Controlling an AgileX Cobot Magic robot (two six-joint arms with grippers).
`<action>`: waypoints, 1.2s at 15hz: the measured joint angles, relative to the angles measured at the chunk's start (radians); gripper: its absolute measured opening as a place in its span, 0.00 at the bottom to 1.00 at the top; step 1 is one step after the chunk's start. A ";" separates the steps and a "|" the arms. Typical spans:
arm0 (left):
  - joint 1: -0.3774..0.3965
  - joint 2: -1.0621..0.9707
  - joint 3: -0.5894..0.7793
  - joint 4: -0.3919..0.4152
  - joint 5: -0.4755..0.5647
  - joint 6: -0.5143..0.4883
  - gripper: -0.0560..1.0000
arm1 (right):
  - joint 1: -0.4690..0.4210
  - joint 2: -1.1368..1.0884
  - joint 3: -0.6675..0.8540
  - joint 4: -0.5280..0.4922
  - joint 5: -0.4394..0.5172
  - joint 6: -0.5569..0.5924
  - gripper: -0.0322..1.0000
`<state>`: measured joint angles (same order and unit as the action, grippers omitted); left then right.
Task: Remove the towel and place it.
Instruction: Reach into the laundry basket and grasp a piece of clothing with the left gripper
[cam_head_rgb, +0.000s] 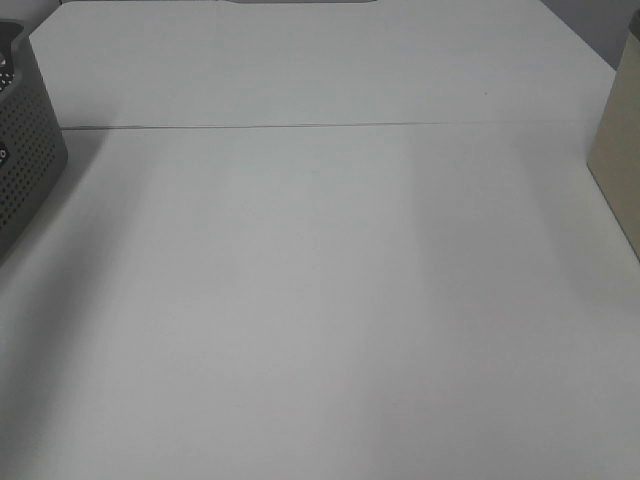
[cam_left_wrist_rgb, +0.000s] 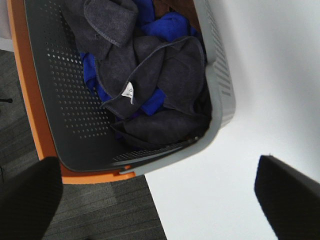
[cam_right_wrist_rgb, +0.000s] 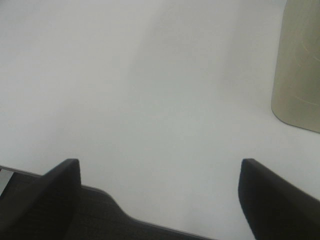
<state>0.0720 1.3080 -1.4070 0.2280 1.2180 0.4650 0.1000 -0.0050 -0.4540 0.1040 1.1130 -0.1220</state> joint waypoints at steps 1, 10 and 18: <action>0.065 0.064 -0.042 -0.031 0.000 0.045 0.99 | 0.000 0.000 0.000 0.000 0.000 0.000 0.83; 0.306 0.514 -0.253 -0.131 0.000 0.406 0.98 | 0.000 0.000 0.000 0.000 0.000 0.000 0.83; 0.315 0.767 -0.414 -0.031 -0.001 0.502 0.98 | 0.000 0.000 0.000 0.000 0.000 0.000 0.83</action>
<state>0.3870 2.0750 -1.8210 0.1970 1.2170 0.9670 0.1000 -0.0050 -0.4540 0.1040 1.1130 -0.1220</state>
